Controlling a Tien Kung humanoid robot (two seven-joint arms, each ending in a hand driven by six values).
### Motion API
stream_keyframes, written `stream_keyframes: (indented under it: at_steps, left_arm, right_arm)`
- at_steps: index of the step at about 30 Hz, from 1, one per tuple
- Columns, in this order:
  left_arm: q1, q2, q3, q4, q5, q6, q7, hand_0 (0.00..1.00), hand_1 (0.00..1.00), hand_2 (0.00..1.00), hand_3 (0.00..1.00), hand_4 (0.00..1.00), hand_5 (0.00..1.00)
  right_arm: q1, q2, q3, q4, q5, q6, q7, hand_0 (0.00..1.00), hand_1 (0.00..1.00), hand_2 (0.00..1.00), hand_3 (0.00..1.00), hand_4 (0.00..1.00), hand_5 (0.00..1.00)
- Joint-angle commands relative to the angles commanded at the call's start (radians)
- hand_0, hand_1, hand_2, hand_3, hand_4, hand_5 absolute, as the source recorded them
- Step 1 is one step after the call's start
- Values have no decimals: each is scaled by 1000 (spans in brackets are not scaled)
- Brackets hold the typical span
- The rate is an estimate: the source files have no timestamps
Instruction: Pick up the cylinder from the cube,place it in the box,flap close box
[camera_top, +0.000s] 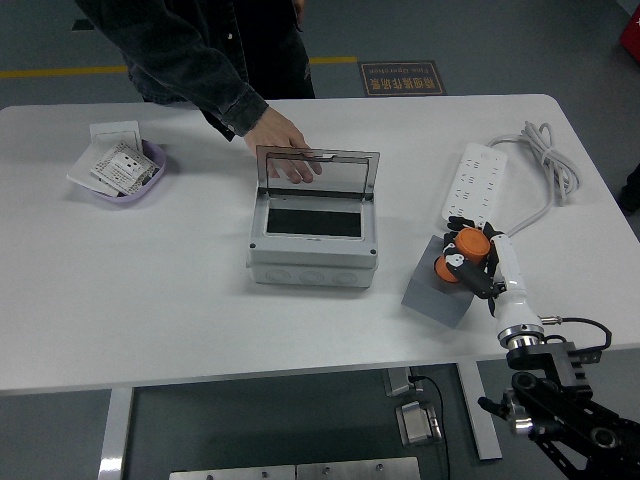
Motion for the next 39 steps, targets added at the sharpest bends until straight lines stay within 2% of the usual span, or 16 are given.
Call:
stream_keyframes:
  at_steps: [10,11,22,23,28,29,34,39]
  left_arm:
    - [-2,3,22,0,-22,7,-14,669,702,631,634,705,165]
    - [-2,3,25,0,-24,8,-16,666,701,630,632,707,168]
    - [-6,3,45,0,-39,9,-18,665,701,630,633,711,176]
    - [-6,3,46,0,-38,8,-17,663,699,632,635,715,175]
    - [-6,1,46,0,-37,7,-14,663,699,632,635,715,175]
    - [-5,0,45,0,-35,7,-14,663,698,632,635,717,185]
    - [-5,0,33,0,-21,5,-10,663,698,632,635,717,185]
    - [-3,0,17,0,-5,4,-5,663,698,632,633,719,188]
  right_arm:
    - [2,-1,-4,10,-16,-18,-16,767,701,647,610,474,2]
    - [3,-2,-4,12,-22,-21,-19,767,703,634,562,441,2]
    - [21,-10,-7,55,-108,-43,-60,768,704,629,534,399,2]
    - [23,-10,-8,57,-116,-43,-64,753,685,589,477,381,2]
    - [30,-13,-12,67,-150,-43,-81,753,685,589,477,381,2]
    - [33,-13,-13,69,-156,-43,-85,653,520,481,411,358,2]
    - [56,-24,-16,97,-205,-43,-120,653,520,481,411,358,2]
    - [113,-41,-38,130,-301,-43,-207,654,532,483,416,358,2]
